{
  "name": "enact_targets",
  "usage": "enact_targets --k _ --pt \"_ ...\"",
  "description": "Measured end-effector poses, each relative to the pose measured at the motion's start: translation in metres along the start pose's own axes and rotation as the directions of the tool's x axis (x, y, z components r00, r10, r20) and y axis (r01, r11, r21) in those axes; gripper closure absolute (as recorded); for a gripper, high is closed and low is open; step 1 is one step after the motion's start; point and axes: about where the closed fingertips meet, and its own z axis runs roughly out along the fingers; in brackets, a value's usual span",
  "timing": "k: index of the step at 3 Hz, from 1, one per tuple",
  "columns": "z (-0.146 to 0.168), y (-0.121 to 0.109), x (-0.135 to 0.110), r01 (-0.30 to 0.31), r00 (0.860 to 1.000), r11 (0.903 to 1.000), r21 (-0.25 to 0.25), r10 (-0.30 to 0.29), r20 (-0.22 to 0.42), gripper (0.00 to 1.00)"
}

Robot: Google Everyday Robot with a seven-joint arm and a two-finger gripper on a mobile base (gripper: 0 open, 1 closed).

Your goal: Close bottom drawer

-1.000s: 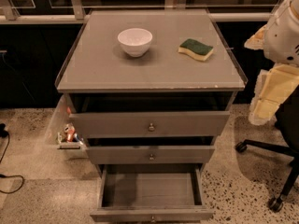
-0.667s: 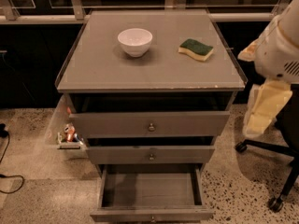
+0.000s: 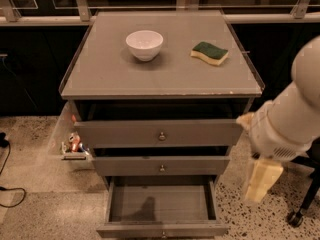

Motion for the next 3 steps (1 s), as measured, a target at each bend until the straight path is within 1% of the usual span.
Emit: enact_targets --k 1,2,3 --pt "0.086 0.043 0.025 -0.013 1.000 0.9966 -0.081 0.014 0.002 0.00" --pt "0.086 0.043 0.024 -0.013 1.000 0.9967 -0.081 0.013 0.002 0.00" --pt "0.137 0.052 0.035 -0.055 0.998 0.9890 -0.137 0.060 0.030 0.00"
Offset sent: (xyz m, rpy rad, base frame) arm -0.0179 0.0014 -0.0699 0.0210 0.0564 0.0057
